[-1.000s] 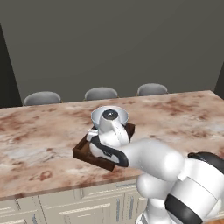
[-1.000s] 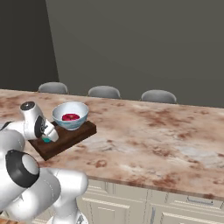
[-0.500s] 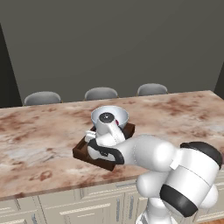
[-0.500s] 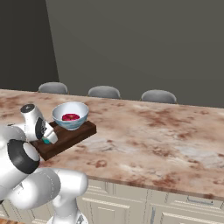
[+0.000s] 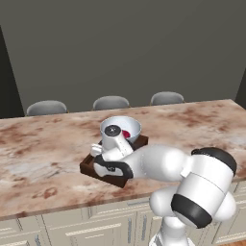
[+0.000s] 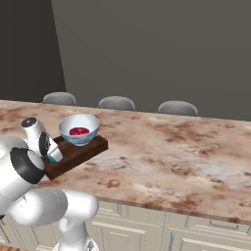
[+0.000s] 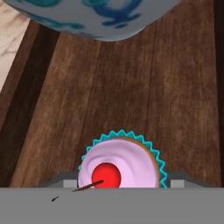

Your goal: Place the bowl with donut and the cupcake onto the tray.

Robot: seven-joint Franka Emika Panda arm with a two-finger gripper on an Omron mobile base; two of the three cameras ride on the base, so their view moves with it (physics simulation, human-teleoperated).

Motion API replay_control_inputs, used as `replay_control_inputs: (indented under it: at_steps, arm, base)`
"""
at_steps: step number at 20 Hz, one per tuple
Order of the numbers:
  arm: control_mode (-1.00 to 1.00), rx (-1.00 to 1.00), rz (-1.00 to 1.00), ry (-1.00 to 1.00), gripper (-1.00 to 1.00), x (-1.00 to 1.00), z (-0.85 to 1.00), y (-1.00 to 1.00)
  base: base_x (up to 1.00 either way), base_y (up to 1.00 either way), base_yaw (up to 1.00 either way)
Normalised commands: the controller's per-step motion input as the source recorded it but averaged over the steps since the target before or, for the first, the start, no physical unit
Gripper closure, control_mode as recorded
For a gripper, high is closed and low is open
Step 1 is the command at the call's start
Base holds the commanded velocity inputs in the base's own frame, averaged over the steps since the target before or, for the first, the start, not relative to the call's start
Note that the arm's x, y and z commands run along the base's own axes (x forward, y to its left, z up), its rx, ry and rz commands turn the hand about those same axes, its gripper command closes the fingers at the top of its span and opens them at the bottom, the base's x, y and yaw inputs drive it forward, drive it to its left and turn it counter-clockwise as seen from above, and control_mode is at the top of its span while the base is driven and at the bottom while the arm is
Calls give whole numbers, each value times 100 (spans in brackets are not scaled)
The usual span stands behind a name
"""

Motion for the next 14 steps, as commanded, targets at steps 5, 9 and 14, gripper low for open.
replay_control_inputs:
  at_steps: [5,9,14]
  arm:
    - [-100,0,-3,0,-100,6,-16,1]
    - [-100,0,-2,0,-100,1,-9,0]
    - [-100,0,0,0,-100,0,-1,-4]
  base:
    - [0,0,0]
    - [0,0,0]
    - [0,0,0]
